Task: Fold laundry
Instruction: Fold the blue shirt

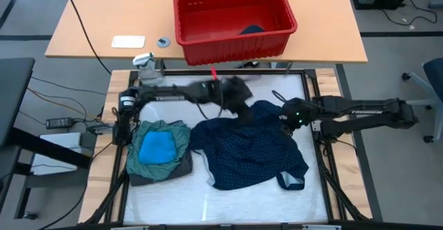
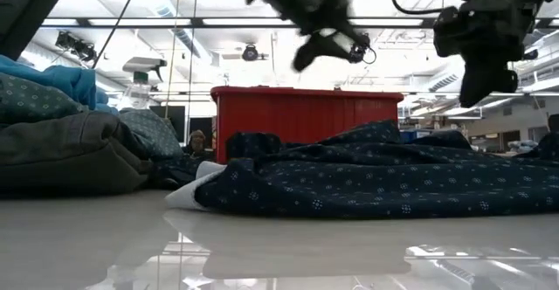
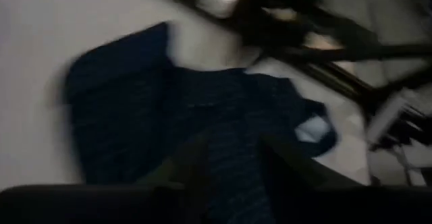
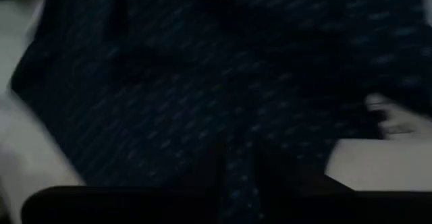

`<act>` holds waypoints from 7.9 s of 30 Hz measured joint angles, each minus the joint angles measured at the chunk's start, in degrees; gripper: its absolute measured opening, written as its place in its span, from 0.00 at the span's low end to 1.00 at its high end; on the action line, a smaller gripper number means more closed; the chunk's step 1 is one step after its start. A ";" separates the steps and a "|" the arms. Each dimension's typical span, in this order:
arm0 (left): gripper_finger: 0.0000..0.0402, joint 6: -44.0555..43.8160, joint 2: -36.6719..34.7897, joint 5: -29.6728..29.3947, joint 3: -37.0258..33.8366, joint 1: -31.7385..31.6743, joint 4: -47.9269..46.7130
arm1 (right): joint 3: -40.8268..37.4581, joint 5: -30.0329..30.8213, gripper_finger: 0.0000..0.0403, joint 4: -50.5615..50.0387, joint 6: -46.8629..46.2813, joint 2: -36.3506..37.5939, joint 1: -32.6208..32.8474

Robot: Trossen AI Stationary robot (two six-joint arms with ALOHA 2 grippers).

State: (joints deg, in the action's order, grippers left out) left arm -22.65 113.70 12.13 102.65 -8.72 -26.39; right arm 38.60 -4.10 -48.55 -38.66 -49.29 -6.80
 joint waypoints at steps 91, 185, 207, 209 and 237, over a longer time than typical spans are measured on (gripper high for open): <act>0.39 40.47 -1.13 10.05 -20.39 -12.97 -9.87 | 2.55 8.93 0.30 39.21 -3.19 -29.01 -28.93; 0.00 18.86 -16.01 -3.57 -12.02 -12.20 -24.13 | 16.44 12.09 0.01 -11.89 24.19 -7.49 -12.36; 0.00 2.35 -28.39 -7.67 7.79 34.48 -7.17 | 46.61 -39.30 0.00 6.13 20.56 6.02 5.28; 0.00 1.75 -27.87 -8.25 8.14 35.84 -4.72 | 46.63 -41.75 0.00 11.78 18.73 6.14 6.26; 0.01 -1.79 -30.07 -30.64 -16.43 3.96 -35.87 | 28.15 33.84 0.00 -9.18 38.72 -10.00 -13.02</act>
State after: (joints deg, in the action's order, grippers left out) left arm -24.43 83.63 -18.51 86.22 -4.77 -62.26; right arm 66.75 29.75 -57.73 0.07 -59.28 -19.83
